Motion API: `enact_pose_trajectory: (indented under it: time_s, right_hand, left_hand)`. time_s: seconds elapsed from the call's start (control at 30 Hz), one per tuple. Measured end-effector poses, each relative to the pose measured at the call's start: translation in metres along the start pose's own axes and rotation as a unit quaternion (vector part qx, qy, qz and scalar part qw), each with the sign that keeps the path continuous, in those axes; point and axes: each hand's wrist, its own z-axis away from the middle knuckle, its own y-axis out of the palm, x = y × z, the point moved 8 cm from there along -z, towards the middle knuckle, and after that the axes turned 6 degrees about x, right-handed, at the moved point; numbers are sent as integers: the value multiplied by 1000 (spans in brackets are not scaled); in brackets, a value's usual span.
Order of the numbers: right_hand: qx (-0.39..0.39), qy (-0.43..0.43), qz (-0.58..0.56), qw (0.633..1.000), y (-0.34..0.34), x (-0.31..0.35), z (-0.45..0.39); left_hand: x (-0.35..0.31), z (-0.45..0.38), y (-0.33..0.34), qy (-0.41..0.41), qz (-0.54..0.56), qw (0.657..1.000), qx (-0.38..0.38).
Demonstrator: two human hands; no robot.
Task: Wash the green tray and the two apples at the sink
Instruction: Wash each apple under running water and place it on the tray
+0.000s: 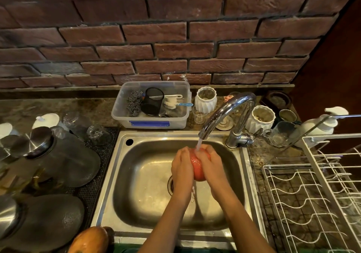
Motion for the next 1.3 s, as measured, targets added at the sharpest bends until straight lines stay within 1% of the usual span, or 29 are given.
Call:
enact_pose_trajectory:
  time_s: [0.03, 0.1, 0.17, 0.23, 0.3, 0.33, 0.4, 0.43, 0.5, 0.53, 0.57, 0.63, 0.7, 0.73, 0.8, 0.87, 0.9, 0.93, 0.97, 1.03, 1.1, 1.13, 1.2, 1.27, 1.3]
  right_hand:
    - [-20, 13, -9, 1000, -2, -2, -2]
    - [-69, 70, -57, 994, -9, -7, -4]
    - [-83, 121, -63, 987, -13, -13, -6]
    - [-66, 153, -44, 985, -11, -13, -6]
    - [-43, 164, -42, 985, -7, -12, -4]
    - [-31, 147, -38, 988, -5, -9, -5]
    - [-1, 76, -7, 997, -1, -1, -5]
    - [21, 39, 19, 999, 3, 4, -4]
    - [79, -8, 78, 994, 15, 7, 1]
    - [88, -23, 105, 990, 18, 5, 2]
    - [71, -36, 129, 988, 17, 5, 2]
    - [11, -47, 156, 987, 11, 6, 1]
    - [-28, -38, 169, 984, 8, 6, -1]
    - [-43, -23, 167, 985, 5, 5, -5]
    - [-75, 39, 121, 989, -5, 0, -16]
    - [-71, 135, 77, 985, -10, -8, -22]
    - [-59, 167, 61, 982, -11, -12, -21]
    - [-53, 180, 48, 981, -11, -14, -21]
    - [-50, 174, 34, 983, -10, -15, -21]
    - [-42, 120, 24, 992, -7, -10, -18]
    - [-24, 46, 45, 998, -4, 1, -15]
    - [-13, 14, 44, 999, -2, 4, -13]
    - [6, -41, 50, 998, 5, 9, -5]
    - [2, -92, 131, 987, 7, 17, 2]
    - [-2, -113, 170, 979, 9, 20, 3]
  left_hand:
    - [-2, 1, 2, 9, -25, 1000, 17]
    - [-8, 5, 8, 57, -99, 992, 52]
    - [-10, 9, 11, 96, -167, 978, 77]
    - [-10, 8, 7, 114, -174, 976, 70]
    - [-11, 7, 0, 114, -127, 985, 37]
    - [-12, 6, -1, 109, -94, 989, 24]
    - [-8, 2, 0, 80, -27, 996, -1]
    - [-4, 0, -2, 48, 2, 999, -23]
    - [7, -4, -9, -23, 52, 996, -61]
    - [10, -6, -12, -41, 61, 995, -66]
    - [11, -6, -11, -48, 61, 995, -58]
    - [10, -4, -7, -53, 49, 997, -28]
    - [8, 1, -8, -50, 2, 999, -20]
    - [5, 2, -8, -32, -31, 999, -20]
    - [-8, 5, -5, 50, -130, 990, 1]
    - [-19, 8, 1, 120, -236, 964, 21]
    - [-21, 8, 2, 133, -262, 956, 22]
    - [-22, 7, 1, 135, -257, 957, 19]
    - [-23, 4, 0, 129, -232, 964, 12]
    - [-22, -2, -1, 92, -166, 982, -5]
    - [-17, -3, -1, 25, -84, 995, -47]
    - [-12, -2, -2, -19, -23, 997, -77]
    - [-1, 1, -3, -113, 85, 984, -113]
    - [2, 3, 2, -172, 134, 972, -89]
    - [1, 3, 5, -184, 141, 970, -69]
